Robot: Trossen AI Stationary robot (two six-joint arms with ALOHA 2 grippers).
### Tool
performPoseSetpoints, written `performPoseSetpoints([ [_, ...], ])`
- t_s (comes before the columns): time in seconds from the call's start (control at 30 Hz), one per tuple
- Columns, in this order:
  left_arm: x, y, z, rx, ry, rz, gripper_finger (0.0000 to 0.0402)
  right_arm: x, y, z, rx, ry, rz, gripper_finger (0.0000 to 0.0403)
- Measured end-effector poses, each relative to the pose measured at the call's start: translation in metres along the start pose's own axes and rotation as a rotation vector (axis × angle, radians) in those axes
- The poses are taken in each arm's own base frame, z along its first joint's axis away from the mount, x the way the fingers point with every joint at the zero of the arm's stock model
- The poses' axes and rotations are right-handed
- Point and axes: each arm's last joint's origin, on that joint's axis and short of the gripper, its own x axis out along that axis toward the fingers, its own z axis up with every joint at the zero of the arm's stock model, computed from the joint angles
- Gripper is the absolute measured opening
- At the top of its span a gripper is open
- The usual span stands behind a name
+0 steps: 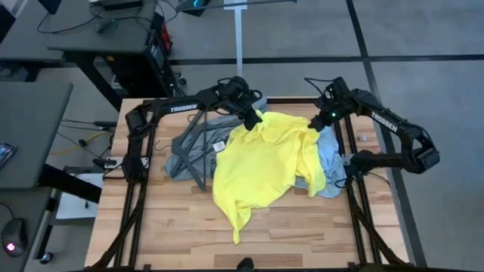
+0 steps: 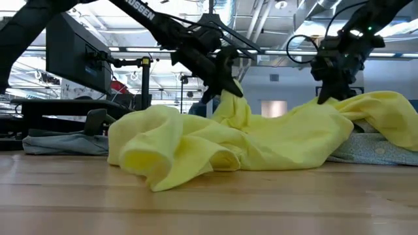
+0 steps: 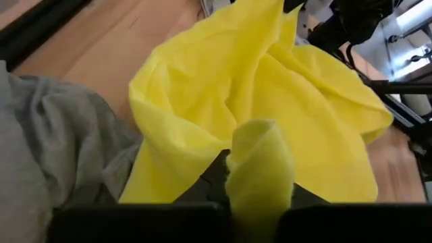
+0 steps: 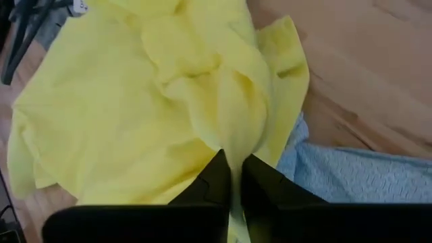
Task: Hang clothes
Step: Hang the yellow shirt on the bottom black hanger
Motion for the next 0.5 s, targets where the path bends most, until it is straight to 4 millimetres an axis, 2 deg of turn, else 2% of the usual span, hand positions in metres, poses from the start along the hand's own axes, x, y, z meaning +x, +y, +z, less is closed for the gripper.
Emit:
performPoseSetpoints([
  [0.13,-0.010,0.003,0.007,0.012,0.007,0.002,0.0082,-0.006,0.003,0.007,-0.020,-0.032,-0.001,0.0086],
  [0.3,-0.045,-0.004,0.033,0.113,0.056,0.057,0.0147,-0.021,0.012,0.025,-0.089,-0.114,-0.003,0.0148],
  [0.5,-0.092,-0.012,0.046,0.192,0.249,0.328,0.0165,-0.038,0.025,0.048,-0.199,-0.262,-0.005,0.0197],
])
